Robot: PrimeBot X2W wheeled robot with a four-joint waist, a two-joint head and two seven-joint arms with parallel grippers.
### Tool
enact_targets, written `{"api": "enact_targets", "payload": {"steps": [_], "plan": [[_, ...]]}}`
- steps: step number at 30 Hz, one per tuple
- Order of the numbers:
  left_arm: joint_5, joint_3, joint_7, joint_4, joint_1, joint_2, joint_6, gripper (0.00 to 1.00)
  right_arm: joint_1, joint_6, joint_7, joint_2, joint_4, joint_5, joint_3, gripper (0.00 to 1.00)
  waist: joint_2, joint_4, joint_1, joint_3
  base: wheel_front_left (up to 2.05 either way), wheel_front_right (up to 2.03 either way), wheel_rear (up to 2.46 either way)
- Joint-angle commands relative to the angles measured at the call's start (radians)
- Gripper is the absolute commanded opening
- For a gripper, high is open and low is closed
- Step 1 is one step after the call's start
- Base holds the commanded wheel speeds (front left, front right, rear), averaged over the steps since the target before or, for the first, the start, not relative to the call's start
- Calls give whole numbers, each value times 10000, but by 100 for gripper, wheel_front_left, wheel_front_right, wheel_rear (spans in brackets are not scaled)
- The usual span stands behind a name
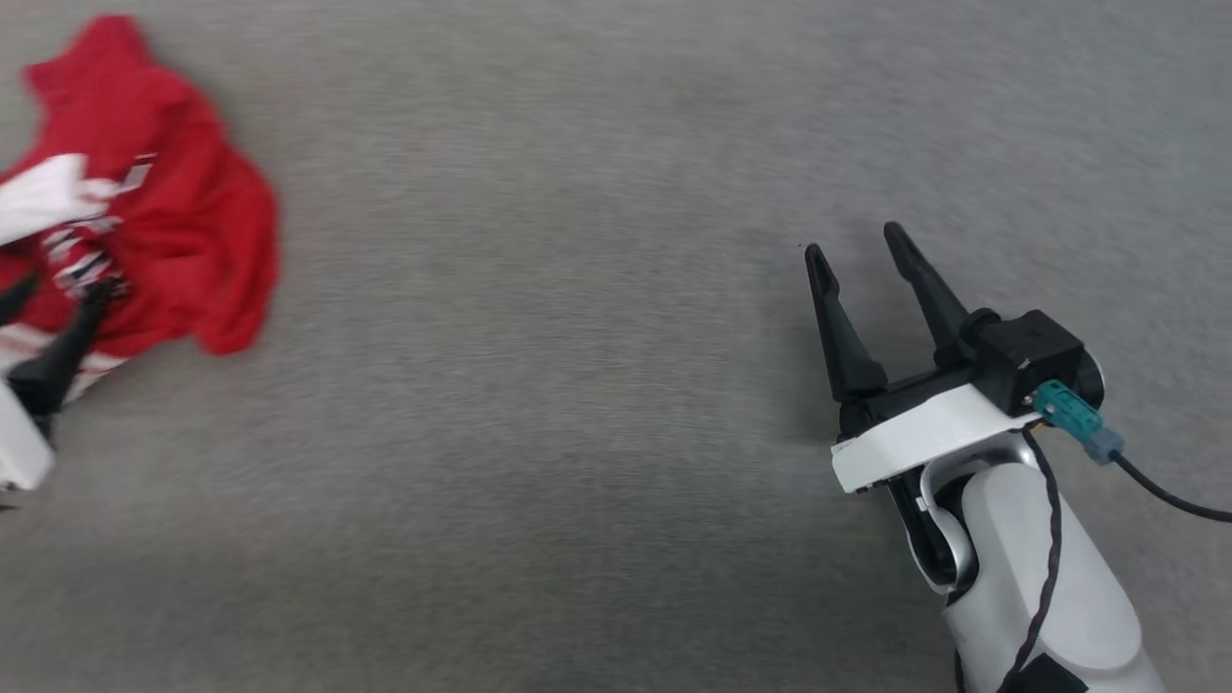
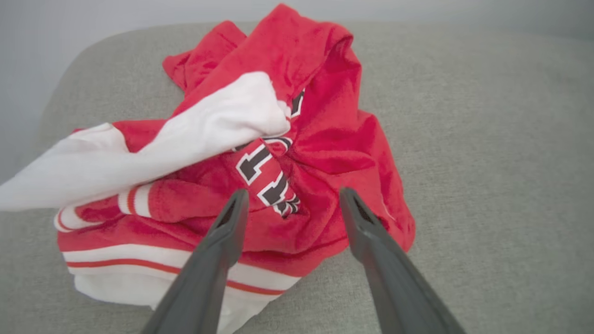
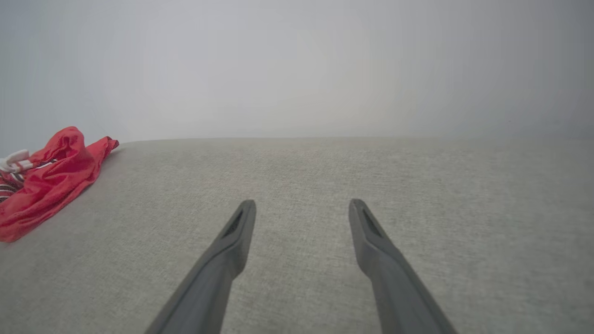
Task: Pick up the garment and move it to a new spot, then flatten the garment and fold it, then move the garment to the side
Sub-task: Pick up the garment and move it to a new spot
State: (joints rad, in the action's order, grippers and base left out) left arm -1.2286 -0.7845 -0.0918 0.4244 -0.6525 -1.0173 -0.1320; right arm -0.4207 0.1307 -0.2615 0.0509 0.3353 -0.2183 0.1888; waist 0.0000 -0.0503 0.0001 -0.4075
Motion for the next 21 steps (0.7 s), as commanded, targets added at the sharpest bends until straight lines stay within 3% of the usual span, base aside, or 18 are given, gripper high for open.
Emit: {"api": "enact_targets", "payload": {"steps": [1, 8, 15, 17, 21], "plan": [[-117, -124, 61, 133, -262, -166, 25, 100, -82, 1, -50, 0, -113, -24, 4, 100, 0, 662, -1, -444, 0, 0, 0], [-864, -1183, 501, 1321, -1074, -489, 23, 100, 192, 1, -50, -2, -759, 154, -128, 100, 0, 1486, -1, -897, 0, 0, 0], [-1239, -2079, 1025, 2235, -1396, -82, 31, 100, 404, 1, -50, 0, -1149, 165, -81, 100, 0, 1768, -1, -1081, 0, 0, 0], [-1247, -2293, 934, 2436, -1460, -17, 28, 0, 414, 1, -49, 0, -1209, 173, -98, 100, 0, 1754, -1, -1034, 0, 0, 0], [-833, -2552, 88, 3038, -1905, 57, 25, 0, 412, 1, -50, 1, -1170, 117, -119, 100, 0, 1679, -1, -775, 0, 0, 0]]}}
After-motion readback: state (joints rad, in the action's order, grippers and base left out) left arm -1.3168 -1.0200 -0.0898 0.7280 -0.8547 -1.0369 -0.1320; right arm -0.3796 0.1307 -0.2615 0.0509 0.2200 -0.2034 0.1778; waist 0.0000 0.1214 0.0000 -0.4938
